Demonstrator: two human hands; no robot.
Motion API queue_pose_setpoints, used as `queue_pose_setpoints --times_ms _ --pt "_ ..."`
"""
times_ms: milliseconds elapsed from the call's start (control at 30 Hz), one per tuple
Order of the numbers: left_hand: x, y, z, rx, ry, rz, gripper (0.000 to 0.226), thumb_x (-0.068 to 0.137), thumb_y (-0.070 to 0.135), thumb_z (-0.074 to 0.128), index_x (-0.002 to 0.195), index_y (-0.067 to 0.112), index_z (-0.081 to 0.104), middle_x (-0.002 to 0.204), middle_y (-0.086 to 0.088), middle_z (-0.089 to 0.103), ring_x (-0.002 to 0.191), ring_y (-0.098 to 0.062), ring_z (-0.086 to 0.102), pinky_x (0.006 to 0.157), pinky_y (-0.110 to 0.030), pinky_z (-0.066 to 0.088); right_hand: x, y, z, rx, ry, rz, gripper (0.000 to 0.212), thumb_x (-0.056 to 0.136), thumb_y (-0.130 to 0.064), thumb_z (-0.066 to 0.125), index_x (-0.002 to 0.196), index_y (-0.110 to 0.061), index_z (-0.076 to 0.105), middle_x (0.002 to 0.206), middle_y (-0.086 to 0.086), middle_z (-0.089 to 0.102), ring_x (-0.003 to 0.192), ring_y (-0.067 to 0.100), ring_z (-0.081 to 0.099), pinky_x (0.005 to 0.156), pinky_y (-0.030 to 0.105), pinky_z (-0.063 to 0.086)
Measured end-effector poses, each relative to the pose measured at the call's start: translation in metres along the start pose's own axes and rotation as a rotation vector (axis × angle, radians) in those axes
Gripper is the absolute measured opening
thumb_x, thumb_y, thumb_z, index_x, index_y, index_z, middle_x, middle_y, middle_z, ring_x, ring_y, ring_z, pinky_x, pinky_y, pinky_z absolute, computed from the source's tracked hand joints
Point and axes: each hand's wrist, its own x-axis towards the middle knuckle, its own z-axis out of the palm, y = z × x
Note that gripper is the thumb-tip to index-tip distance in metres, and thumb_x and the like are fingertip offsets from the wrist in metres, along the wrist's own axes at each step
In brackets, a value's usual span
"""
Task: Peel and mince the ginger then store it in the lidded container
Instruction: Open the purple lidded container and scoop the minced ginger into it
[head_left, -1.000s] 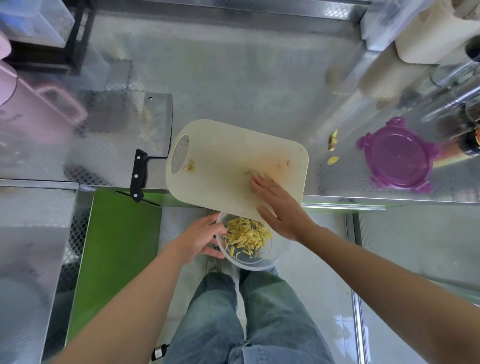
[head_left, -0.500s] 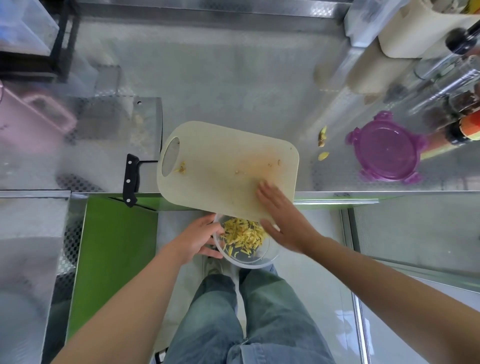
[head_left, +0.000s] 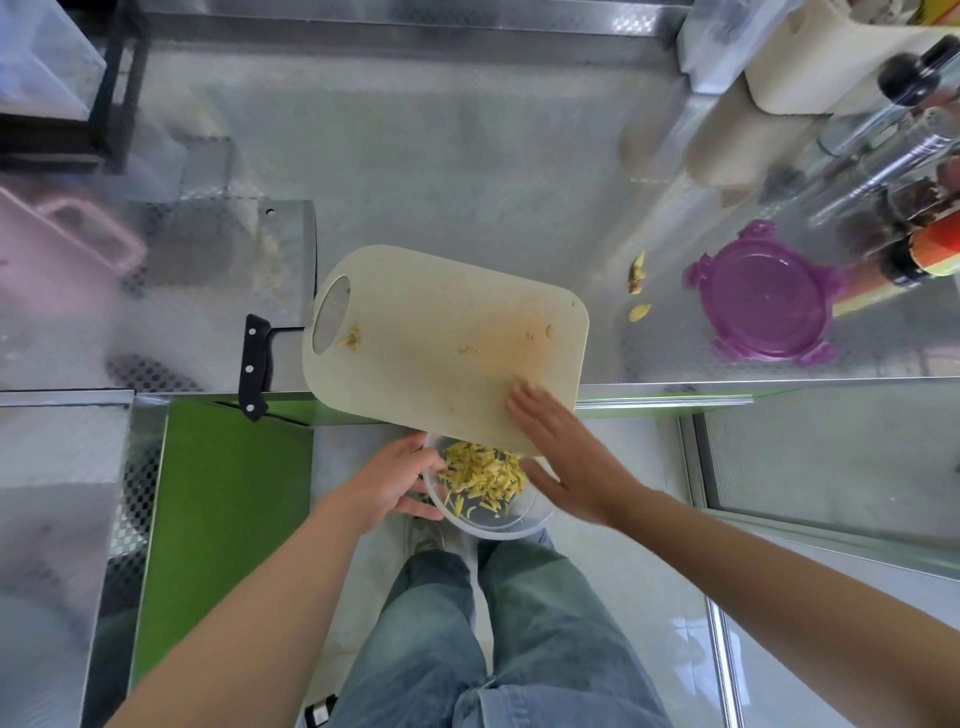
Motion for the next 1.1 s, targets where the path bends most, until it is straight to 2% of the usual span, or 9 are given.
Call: queue_pose_setpoints --times_ms 200,300,467,600,767,833,933,1000,1100 --pt "0.002 0.001 0.003 0.009 -0.017 -0.007 0.02 0.094 0.009 0.052 0.114 0.01 0.055 0.111 -0.017 0.064 0.09 -0.026 0.069 0.071 -0.04 0.061 -0.017 -0.014 -0.006 0.183 -0.05 -0.195 0.051 0.101 -0.021 0.042 0.149 -0.011 0.031 0.157 0.004 0.027 0.141 0.018 0.031 0.117 0.026 0.023" --pt "0.002 0.003 0.004 0.008 -0.012 -0.003 0.017 0.094 0.009 0.053 0.108 0.016 0.056 0.115 -0.016 0.062 0.093 -0.028 0.068 0.07 -0.04 0.061 0.017 0.004 -0.019 0.137 0.082 -0.022 0.055 0.099 -0.026 0.037 0.151 -0.012 0.026 0.159 0.005 0.022 0.144 0.015 0.024 0.118 0.025 0.016" --pt "0.004 0.001 0.004 0.016 -0.013 -0.008 0.022 0.094 0.009 0.052 0.116 0.01 0.055 0.116 -0.017 0.061 0.094 -0.029 0.069 0.068 -0.038 0.061 0.057 0.035 -0.024 -0.025 0.128 0.263 0.069 0.096 -0.03 0.043 0.152 -0.002 0.015 0.16 0.015 0.011 0.149 0.026 0.008 0.121 0.044 0.011" --pt "0.006 -0.001 0.002 0.01 -0.008 -0.008 0.024 0.093 0.009 0.054 0.117 0.008 0.055 0.118 -0.019 0.06 0.095 -0.03 0.069 0.065 -0.036 0.06 0.026 0.008 -0.011 -0.006 0.047 0.085 0.066 0.097 -0.041 0.03 0.152 -0.007 0.018 0.159 0.011 0.014 0.148 0.022 0.007 0.122 0.041 0.008" --pt "0.009 -0.003 0.0 0.017 -0.021 -0.01 0.028 0.094 0.013 0.054 0.121 0.006 0.054 0.117 -0.021 0.062 0.093 -0.029 0.07 0.066 -0.038 0.059 -0.022 -0.019 0.004 0.147 -0.06 -0.241 0.048 0.097 -0.02 0.046 0.144 -0.01 0.041 0.148 0.007 0.044 0.138 0.02 0.038 0.118 0.039 0.023" --pt "0.01 -0.002 0.0 0.009 -0.016 -0.011 0.029 0.093 0.011 0.055 0.121 0.006 0.054 0.117 -0.02 0.061 0.094 -0.03 0.069 0.065 -0.037 0.059 -0.016 -0.014 -0.001 0.164 0.013 -0.193 0.046 0.097 -0.02 0.044 0.142 -0.012 0.044 0.147 0.005 0.044 0.138 0.017 0.038 0.117 0.039 0.027" --pt "0.01 -0.001 0.001 0.008 -0.02 -0.012 0.027 0.092 0.01 0.055 0.119 0.008 0.054 0.116 -0.019 0.062 0.095 -0.03 0.069 0.064 -0.036 0.059 0.0 0.0 -0.006 0.133 0.113 0.017 0.054 0.099 -0.029 0.038 0.149 -0.011 0.032 0.157 0.004 0.027 0.146 0.014 0.019 0.119 0.041 0.022" --pt "0.01 -0.002 0.002 0.01 -0.017 -0.012 0.029 0.092 0.01 0.055 0.12 0.007 0.054 0.116 -0.02 0.063 0.094 -0.03 0.069 0.063 -0.036 0.059 -0.004 0.0 -0.001 0.084 0.043 -0.056 0.054 0.1 -0.03 0.037 0.149 -0.009 0.031 0.157 0.006 0.025 0.148 0.017 0.015 0.12 0.042 0.018" --pt "0.011 -0.003 0.002 0.005 -0.001 -0.012 0.03 0.093 0.012 0.053 0.123 0.006 0.052 0.112 -0.019 0.064 0.091 -0.028 0.07 0.061 -0.034 0.058 -0.024 -0.011 0.006 0.125 -0.045 -0.266 0.047 0.098 -0.019 0.043 0.143 -0.007 0.044 0.151 0.007 0.04 0.143 0.02 0.031 0.117 0.037 0.027"
